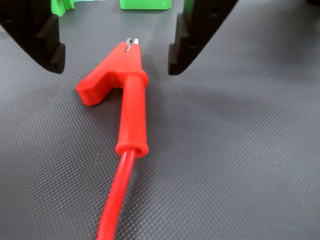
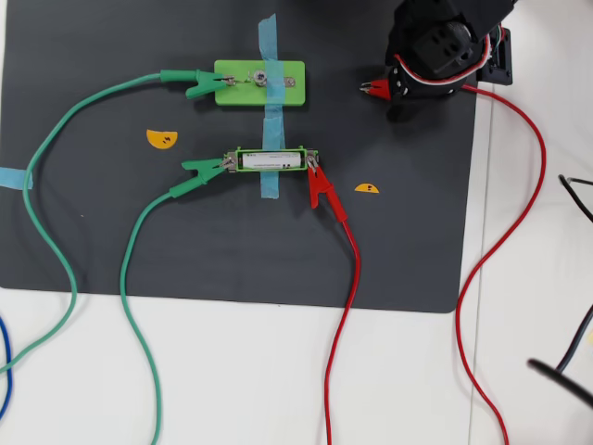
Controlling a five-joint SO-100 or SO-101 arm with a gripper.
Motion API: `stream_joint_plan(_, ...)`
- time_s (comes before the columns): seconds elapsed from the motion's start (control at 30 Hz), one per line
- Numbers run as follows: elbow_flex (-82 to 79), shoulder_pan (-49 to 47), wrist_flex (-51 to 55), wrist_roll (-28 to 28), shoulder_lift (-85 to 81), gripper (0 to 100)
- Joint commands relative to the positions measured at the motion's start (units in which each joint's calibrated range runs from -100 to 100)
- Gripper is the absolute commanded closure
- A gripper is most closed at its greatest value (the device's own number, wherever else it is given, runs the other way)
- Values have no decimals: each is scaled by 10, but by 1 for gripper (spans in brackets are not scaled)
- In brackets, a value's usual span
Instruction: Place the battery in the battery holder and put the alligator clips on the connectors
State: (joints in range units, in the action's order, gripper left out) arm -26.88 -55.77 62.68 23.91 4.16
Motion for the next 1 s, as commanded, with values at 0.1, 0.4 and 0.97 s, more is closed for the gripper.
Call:
stream_joint_plan(0.1, 24, -3, -4, 2, 6, 79)
stream_joint_plan(0.4, 25, -3, -41, 1, 8, 79)
stream_joint_plan(0.97, 24, 1, -35, 1, 47, 79)
